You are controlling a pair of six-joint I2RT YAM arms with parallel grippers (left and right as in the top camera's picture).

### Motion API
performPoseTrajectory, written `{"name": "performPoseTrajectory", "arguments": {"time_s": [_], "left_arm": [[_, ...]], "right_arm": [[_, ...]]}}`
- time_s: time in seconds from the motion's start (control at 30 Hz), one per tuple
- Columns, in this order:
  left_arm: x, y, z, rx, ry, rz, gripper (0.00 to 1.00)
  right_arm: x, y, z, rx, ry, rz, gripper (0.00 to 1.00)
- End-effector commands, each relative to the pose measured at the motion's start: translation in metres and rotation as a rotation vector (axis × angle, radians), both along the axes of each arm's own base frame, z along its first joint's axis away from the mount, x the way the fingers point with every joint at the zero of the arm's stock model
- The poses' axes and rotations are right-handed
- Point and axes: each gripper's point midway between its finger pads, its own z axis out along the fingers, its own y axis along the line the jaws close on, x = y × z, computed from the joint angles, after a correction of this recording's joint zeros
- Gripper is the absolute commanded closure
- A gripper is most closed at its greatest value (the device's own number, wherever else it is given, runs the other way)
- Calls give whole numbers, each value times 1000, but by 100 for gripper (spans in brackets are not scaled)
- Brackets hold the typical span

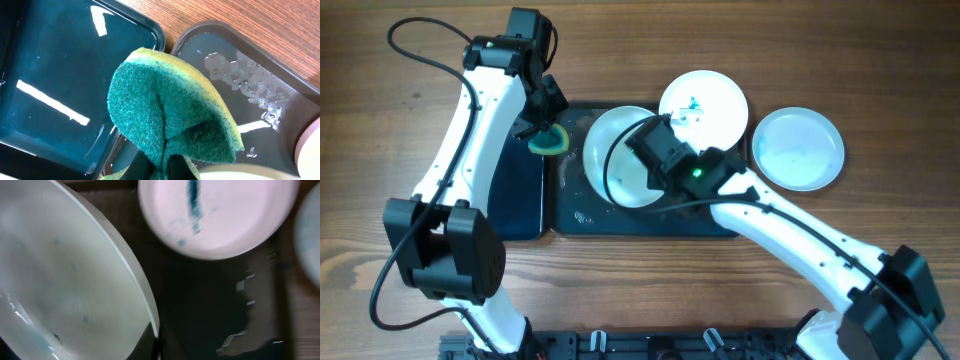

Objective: Clean dirty plates on tray and stack at the side

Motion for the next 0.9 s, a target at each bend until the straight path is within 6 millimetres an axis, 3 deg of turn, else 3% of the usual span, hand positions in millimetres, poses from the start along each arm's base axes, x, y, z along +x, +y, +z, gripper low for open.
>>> {"name": "performPoseTrajectory", "arguments": {"time_s": [0.0,0.13,0.23,0.4,0.5,0.73,0.87], "left_arm": [[2,-3,3,-9,-11,-16,96],[2,-3,3,-9,-11,-15,96],[2,-3,3,-9,-11,-16,96],[2,-3,3,-9,-11,-16,96],[2,-3,3,-9,-11,-16,96],[2,-3,3,-9,-11,-16,96],[2,-3,3,-9,-11,-16,96]], "right_arm": [[-23,37,-40,179,243,27,96],[-31,47,-64,195,333,43,95],[-34,51,-75,200,366,54,83],[-18,63,-64,196,277,218,63],[-7,60,-56,181,242,333,57],[27,31,-58,203,204,480,53],[22,42,-68,316,245,601,54]]}}
